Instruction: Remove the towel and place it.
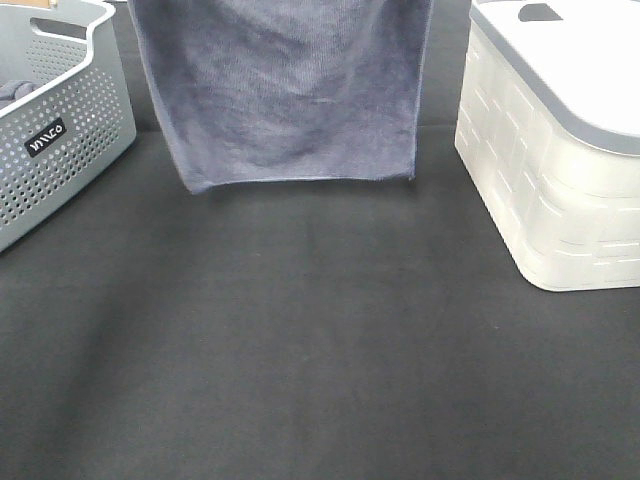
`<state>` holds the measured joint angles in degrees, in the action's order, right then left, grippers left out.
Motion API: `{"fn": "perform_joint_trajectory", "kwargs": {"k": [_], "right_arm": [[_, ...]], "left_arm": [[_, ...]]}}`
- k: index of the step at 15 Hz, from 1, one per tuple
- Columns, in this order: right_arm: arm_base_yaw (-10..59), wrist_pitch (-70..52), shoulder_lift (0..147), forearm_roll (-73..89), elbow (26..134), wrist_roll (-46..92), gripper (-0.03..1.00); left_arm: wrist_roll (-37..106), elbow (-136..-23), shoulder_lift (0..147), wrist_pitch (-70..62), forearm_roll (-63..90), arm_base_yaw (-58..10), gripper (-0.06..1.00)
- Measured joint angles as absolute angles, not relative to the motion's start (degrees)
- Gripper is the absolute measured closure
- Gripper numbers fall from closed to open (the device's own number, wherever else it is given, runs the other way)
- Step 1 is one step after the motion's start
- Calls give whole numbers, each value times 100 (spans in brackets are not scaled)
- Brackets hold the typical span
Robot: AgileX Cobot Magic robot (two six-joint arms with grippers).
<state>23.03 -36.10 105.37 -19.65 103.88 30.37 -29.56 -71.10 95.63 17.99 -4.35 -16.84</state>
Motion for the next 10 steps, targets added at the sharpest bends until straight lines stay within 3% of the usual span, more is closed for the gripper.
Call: {"fn": "perform_joint_trajectory", "kwargs": {"k": [6, 8, 10], "right_arm": [[2080, -1862, 11087, -2034, 10388, 3100, 95], [2051, -1742, 11092, -2045, 10365, 3100, 95], [2045, -1725, 10984, -2028, 9769, 3100, 95]], "left_arm": [[-2928, -8841, 10892, 2223, -1255, -1129, 94], [-2928, -8761, 10966, 2664, -1490, -1106, 94], [-2911, -7907, 10926, 3415, -1604, -1106, 94]]}}
